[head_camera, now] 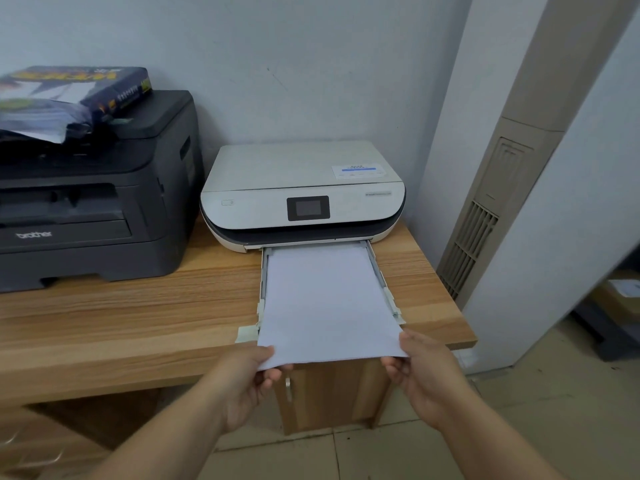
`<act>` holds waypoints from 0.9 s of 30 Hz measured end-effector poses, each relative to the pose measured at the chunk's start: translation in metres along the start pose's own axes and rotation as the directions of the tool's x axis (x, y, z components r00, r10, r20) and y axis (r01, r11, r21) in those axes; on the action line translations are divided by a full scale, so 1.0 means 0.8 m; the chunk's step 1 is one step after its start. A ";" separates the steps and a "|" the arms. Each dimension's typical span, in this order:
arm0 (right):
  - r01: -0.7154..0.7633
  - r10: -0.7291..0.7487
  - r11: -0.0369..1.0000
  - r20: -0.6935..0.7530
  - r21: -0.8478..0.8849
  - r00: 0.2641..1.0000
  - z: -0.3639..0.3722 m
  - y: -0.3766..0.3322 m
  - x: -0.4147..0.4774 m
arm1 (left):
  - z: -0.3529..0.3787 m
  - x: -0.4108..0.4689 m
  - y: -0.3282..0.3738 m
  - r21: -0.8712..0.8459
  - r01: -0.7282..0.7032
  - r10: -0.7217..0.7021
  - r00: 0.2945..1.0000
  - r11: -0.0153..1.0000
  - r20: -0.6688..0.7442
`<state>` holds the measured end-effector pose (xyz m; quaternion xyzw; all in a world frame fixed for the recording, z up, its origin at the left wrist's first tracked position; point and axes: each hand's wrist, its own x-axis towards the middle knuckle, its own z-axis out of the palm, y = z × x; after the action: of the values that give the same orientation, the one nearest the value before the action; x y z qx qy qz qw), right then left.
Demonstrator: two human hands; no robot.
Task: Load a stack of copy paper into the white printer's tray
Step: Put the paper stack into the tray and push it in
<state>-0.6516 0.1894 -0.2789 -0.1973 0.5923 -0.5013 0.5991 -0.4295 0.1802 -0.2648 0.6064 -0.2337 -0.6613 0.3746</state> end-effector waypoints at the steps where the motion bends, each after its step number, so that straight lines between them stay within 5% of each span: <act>1: 0.000 0.000 1.000 0.017 0.019 1.000 0.002 0.001 -0.002 | -0.004 0.003 0.002 0.000 0.004 -0.004 1.000 1.000 -0.001; 13: 0.072 -0.077 0.993 -0.050 -0.088 0.996 0.013 0.011 0.001 | -0.011 0.015 -0.002 0.024 0.000 -0.001 0.999 1.000 0.034; 27: -0.010 0.005 0.998 -0.078 -0.062 0.997 0.013 0.005 0.025 | -0.018 0.026 0.006 -0.088 -0.066 0.073 0.995 0.994 0.071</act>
<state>-0.6447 0.1704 -0.2901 -0.1942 0.6313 -0.4877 0.5709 -0.4143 0.1629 -0.2764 0.5562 -0.2399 -0.6795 0.4141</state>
